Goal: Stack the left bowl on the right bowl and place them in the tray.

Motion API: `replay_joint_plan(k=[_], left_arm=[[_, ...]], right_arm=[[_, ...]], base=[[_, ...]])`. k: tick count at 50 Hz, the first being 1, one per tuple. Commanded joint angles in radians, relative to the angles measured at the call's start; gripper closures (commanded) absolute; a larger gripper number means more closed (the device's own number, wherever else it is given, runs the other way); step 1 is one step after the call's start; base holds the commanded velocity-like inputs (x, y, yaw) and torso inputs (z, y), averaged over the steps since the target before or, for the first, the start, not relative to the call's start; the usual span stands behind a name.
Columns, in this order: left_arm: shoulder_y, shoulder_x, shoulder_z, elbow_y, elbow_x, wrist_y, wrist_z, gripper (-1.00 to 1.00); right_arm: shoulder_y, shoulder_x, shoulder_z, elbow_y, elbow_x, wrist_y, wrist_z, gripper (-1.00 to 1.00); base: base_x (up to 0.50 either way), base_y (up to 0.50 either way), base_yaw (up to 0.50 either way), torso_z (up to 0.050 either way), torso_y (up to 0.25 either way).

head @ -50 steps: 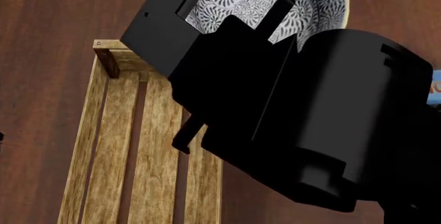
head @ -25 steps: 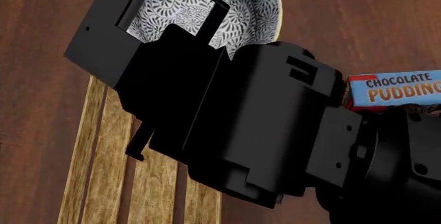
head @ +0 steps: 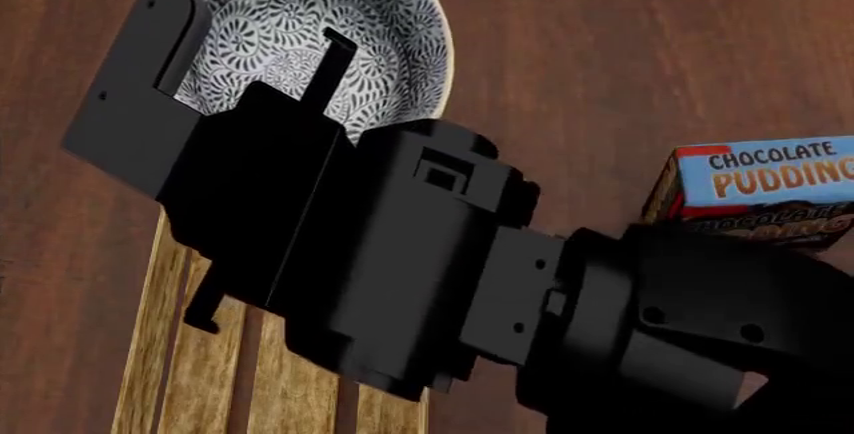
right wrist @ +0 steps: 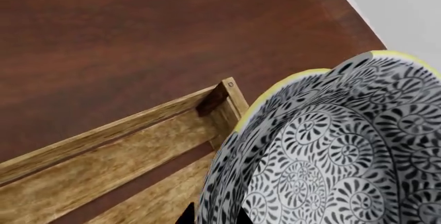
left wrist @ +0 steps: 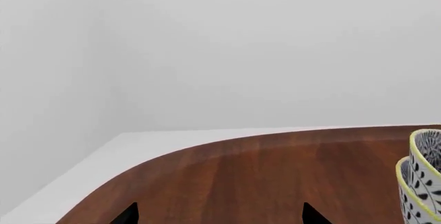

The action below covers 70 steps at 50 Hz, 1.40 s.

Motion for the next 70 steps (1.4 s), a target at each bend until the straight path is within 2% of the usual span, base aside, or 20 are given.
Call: replay_joint_plan(k=[1, 45, 70], left_arm=[[0.003, -0.004, -0.009, -0.001, -0.007, 0.003, 0.000, -1.00], [0.008, -0.010, -0.014, -0.002, -0.014, 0.008, -0.004, -1.00], [0.007, -0.012, -0.006, -0.005, -0.013, 0.011, -0.003, -1.00]], right_arm=[[-0.015, -0.050, -0.033, 0.068, -0.098, -0.059, -0.049, 1.00], [-0.099, -0.119, -0.118, 0.115, -0.115, -0.096, -0.097, 1.00], [-0.137, -0.119, -0.131, 0.139, -0.117, -0.127, -0.106, 1.00]], base=[[0.00, 0.00, 0.00, 0.010, 0.000], [0.00, 0.00, 0.00, 0.000, 0.001], [0.00, 0.00, 0.00, 0.000, 0.001]])
